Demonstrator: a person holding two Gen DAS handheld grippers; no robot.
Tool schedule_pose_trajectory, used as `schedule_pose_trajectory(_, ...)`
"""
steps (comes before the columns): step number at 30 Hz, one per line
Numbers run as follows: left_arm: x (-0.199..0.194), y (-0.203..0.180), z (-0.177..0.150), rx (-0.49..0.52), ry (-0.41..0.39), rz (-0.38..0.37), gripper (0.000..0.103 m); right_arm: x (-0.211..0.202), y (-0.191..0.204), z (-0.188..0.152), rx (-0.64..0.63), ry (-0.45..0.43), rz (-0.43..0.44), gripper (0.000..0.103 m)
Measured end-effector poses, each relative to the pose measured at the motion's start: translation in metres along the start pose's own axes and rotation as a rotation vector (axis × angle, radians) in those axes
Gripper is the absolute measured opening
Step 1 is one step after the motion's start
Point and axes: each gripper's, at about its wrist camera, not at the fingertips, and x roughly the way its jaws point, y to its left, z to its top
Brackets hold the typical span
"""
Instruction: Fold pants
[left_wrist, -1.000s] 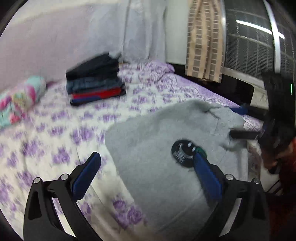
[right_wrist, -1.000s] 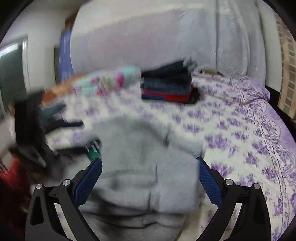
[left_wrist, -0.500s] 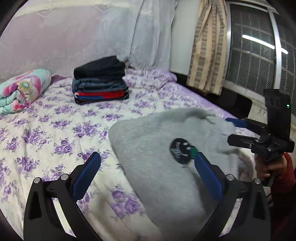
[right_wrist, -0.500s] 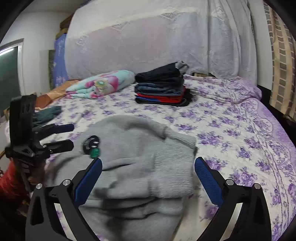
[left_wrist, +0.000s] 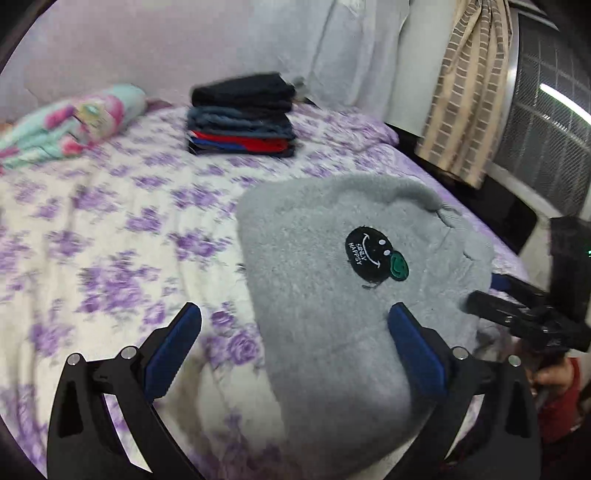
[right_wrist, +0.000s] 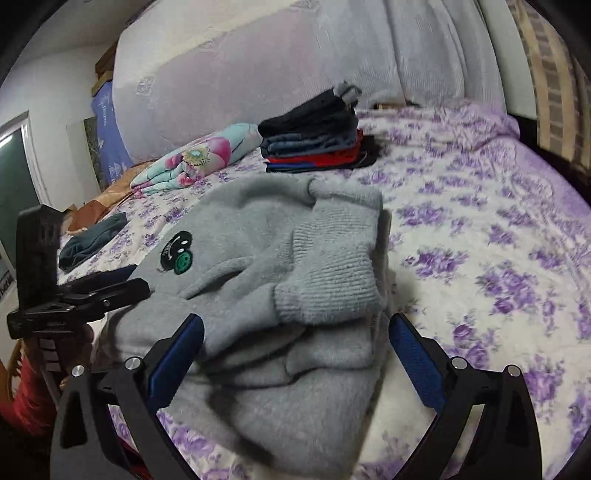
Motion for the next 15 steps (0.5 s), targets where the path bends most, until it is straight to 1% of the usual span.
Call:
schedule_pose_trajectory(4,-0.024,-0.021,-0.007,0.072,-0.052,0.123,0.099,-0.012,0.000,-0.006,-0.013,-0.021,-0.017,0.100)
schedule_pose_trajectory(6,-0.037,-0.032,-0.010,0.113,-0.092,0.184,0.099,-0.018,0.000,-0.009,-0.007,-0.027,-0.019,0.100)
schedule_pose_trajectory(7,-0.043,-0.037,-0.010,0.125,-0.109,0.202,0.099,-0.020,0.000,-0.011,-0.007,-0.029,-0.020,0.100)
schedule_pose_trajectory(9,-0.048,-0.043,-0.012,0.131,-0.119,0.214,0.099,-0.022,0.001,-0.016,-0.019,-0.026,-0.015,0.100)
schedule_pose_trajectory(11,-0.043,-0.047,-0.015,0.132,-0.091,0.225,0.099,-0.016,0.003,-0.022,-0.040,-0.005,-0.036,0.100)
schedule_pose_trajectory(12,-0.036,-0.048,-0.017,0.130,-0.064,0.237,0.099,-0.008,0.003,-0.027,-0.055,0.022,-0.073,0.100)
schedule_pose_trajectory(13,-0.029,-0.048,-0.020,0.125,-0.035,0.248,0.099,-0.003,0.003,-0.031,-0.060,0.041,-0.083,0.100)
schedule_pose_trajectory(14,-0.021,-0.045,-0.022,0.110,-0.009,0.251,0.099,0.000,0.002,-0.034,-0.051,0.049,-0.073,0.100)
schedule_pose_trajectory(15,-0.018,-0.040,-0.026,0.076,0.002,0.235,0.099,0.000,-0.003,-0.037,-0.017,0.047,-0.052,0.100)
